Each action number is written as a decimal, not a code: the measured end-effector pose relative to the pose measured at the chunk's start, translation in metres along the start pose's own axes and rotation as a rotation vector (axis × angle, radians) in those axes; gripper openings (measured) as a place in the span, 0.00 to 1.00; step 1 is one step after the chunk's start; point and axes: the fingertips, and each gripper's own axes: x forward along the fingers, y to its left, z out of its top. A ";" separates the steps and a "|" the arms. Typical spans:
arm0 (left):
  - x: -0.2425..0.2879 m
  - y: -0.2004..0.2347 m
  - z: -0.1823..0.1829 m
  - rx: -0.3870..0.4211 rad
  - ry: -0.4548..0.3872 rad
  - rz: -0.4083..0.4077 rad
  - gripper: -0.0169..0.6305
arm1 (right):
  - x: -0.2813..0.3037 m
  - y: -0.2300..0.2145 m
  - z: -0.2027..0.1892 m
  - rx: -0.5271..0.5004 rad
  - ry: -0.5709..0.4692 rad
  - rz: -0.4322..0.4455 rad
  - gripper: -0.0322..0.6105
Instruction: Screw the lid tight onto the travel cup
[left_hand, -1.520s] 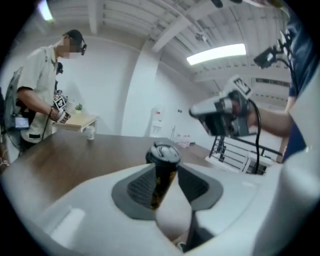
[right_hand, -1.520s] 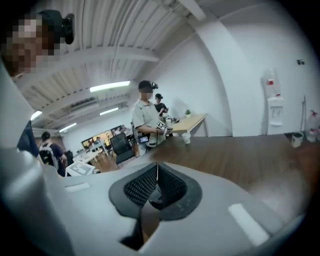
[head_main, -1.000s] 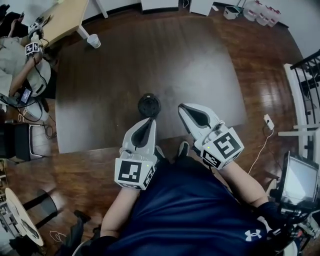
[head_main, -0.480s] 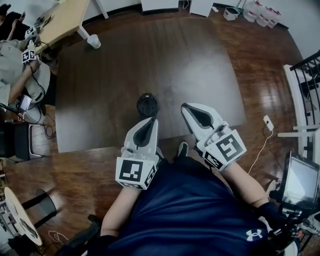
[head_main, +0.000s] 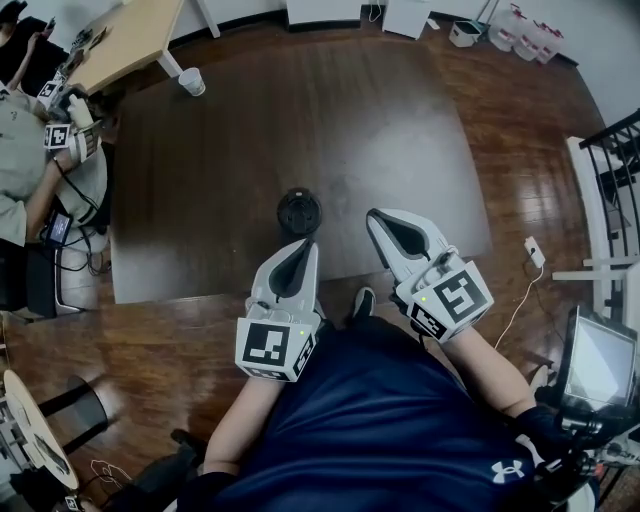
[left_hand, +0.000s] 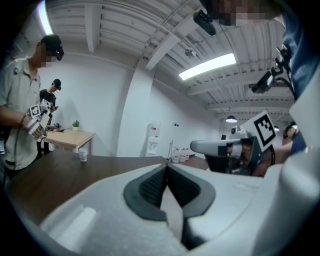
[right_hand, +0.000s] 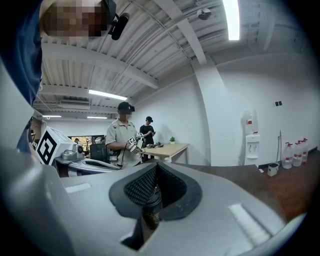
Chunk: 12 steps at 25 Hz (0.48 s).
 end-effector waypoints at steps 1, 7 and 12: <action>0.000 0.001 0.000 -0.001 -0.001 0.002 0.04 | 0.000 -0.001 -0.001 0.002 0.003 -0.003 0.07; 0.000 0.002 0.000 0.000 0.002 0.001 0.04 | 0.000 -0.004 -0.001 0.004 0.001 -0.017 0.07; 0.001 0.003 0.000 0.014 0.004 0.001 0.04 | 0.002 -0.004 -0.002 0.005 0.006 -0.018 0.07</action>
